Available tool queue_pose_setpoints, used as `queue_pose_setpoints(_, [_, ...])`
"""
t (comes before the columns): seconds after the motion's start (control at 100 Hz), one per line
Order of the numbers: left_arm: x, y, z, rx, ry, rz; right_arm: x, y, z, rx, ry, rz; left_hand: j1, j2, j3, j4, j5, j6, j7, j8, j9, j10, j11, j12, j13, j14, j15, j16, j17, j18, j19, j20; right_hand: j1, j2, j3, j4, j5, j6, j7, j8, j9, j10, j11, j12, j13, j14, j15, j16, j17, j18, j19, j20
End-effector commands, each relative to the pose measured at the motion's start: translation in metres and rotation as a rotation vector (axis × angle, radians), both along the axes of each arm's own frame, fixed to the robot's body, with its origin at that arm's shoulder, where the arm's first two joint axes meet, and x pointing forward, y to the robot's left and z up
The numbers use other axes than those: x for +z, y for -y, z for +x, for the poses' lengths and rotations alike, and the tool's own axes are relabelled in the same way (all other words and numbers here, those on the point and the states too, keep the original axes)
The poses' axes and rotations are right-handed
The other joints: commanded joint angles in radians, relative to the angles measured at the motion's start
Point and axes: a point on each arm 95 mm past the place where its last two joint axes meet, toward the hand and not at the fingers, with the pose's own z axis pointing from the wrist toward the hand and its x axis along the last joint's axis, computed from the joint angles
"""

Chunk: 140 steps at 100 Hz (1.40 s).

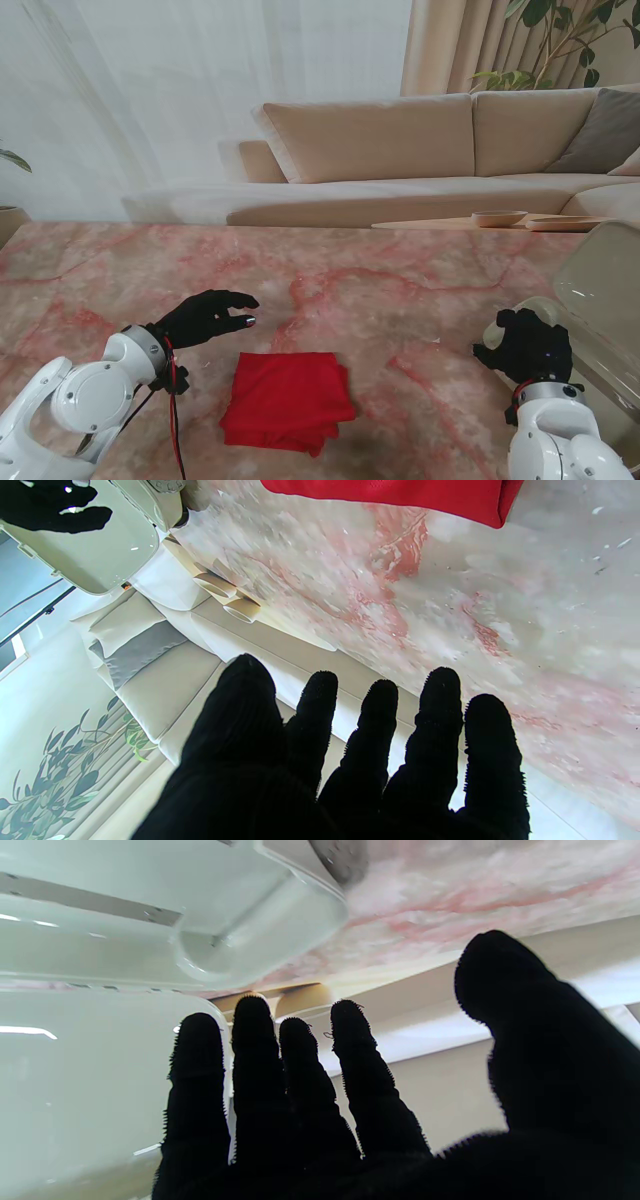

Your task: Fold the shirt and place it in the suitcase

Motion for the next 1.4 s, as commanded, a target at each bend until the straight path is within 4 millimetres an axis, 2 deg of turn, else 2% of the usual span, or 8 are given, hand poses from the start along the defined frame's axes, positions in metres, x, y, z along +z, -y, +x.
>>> queue_pose_setpoints(0.0, [-0.002,0.001,-0.001,0.004,-0.01,-0.001,-0.016,0.009,-0.005,-0.033,-0.062,0.012,-0.037,0.035,-0.037,0.001,-0.008,-0.026,-0.013,0.01,-0.021,-0.014,-0.025,-0.011,-0.022,0.015,-0.032,-0.01,-0.013,0.02,-0.029,-0.009,-0.01,-0.024,0.02,-0.051,-0.031,0.019,-0.023,-0.015,-0.027,0.02,-0.006,-0.017,-0.02,0.001,-0.014,-0.038,-0.017,-0.007,-0.01,-0.017])
queue_pose_setpoints(0.39, [-0.004,0.004,0.0,0.006,-0.018,-0.006,-0.036,0.028,-0.009,-0.108,-0.111,0.012,-0.038,0.035,-0.037,0.001,-0.008,-0.026,-0.011,0.01,-0.02,-0.017,-0.025,-0.012,-0.02,0.014,-0.031,-0.01,-0.012,0.026,-0.029,-0.016,-0.01,-0.024,0.018,-0.053,-0.039,0.025,-0.033,-0.018,-0.04,0.022,-0.007,-0.029,-0.038,0.003,-0.021,-0.051,-0.022,-0.011,-0.027,-0.026])
queue_pose_setpoints(0.81, [-0.006,0.005,0.001,-0.006,-0.037,-0.006,-0.054,0.029,-0.006,-0.127,-0.169,0.05,-0.041,0.037,-0.037,0.001,-0.008,-0.029,-0.01,0.01,-0.019,-0.019,-0.026,-0.013,-0.018,0.012,-0.034,-0.012,-0.013,0.032,-0.028,-0.019,0.004,-0.022,0.027,-0.053,-0.019,0.015,-0.021,-0.01,-0.007,0.021,0.014,-0.027,-0.003,0.004,0.008,-0.044,0.003,-0.012,0.008,-0.018])
queue_pose_setpoints(0.91, [-0.006,0.005,0.0,-0.004,-0.04,-0.006,-0.058,0.029,-0.004,-0.129,-0.169,0.063,-0.041,0.037,-0.037,0.001,-0.008,-0.03,-0.01,0.01,-0.018,-0.02,-0.026,-0.013,-0.017,0.012,-0.034,-0.012,-0.014,0.035,-0.028,-0.019,0.043,-0.003,0.031,-0.051,-0.011,0.012,-0.013,-0.003,0.008,0.02,0.029,-0.022,0.013,0.005,0.028,-0.036,0.01,-0.009,0.032,-0.011])
queue_pose_setpoints(1.01, [-0.007,0.005,0.0,-0.003,-0.043,-0.006,-0.061,0.027,-0.001,-0.131,-0.17,0.066,-0.043,0.038,-0.037,0.001,-0.009,-0.031,-0.01,0.01,-0.018,-0.02,-0.027,-0.013,-0.018,0.012,-0.035,-0.012,-0.013,0.036,-0.027,-0.019,0.118,0.004,0.062,-0.046,0.004,0.002,0.01,0.015,0.027,0.016,0.062,-0.006,0.036,0.001,0.059,-0.02,0.019,-0.011,0.064,0.0])
queue_pose_setpoints(1.32, [-0.009,0.004,0.0,-0.004,-0.053,0.008,-0.068,0.025,0.004,-0.126,-0.178,0.084,-0.047,0.04,-0.038,0.001,-0.009,-0.034,-0.011,0.01,-0.016,-0.024,-0.03,-0.014,-0.018,0.01,-0.039,-0.014,-0.015,0.042,-0.026,-0.018,0.199,0.047,0.098,-0.046,0.042,-0.023,0.074,0.07,0.078,0.009,0.153,0.043,0.084,0.0,0.175,0.043,0.041,-0.003,0.13,0.021])
queue_pose_setpoints(1.39, [-0.009,0.004,0.0,-0.004,-0.056,0.008,-0.069,0.025,0.004,-0.126,-0.177,0.083,-0.047,0.04,-0.037,0.001,-0.009,-0.033,-0.011,0.01,-0.016,-0.024,-0.03,-0.014,-0.018,0.009,-0.039,-0.014,-0.015,0.042,-0.026,-0.017,0.233,0.026,0.105,-0.076,0.044,-0.035,0.112,0.06,0.1,0.007,0.178,0.059,0.103,-0.003,0.225,0.071,0.056,0.003,0.163,0.037])
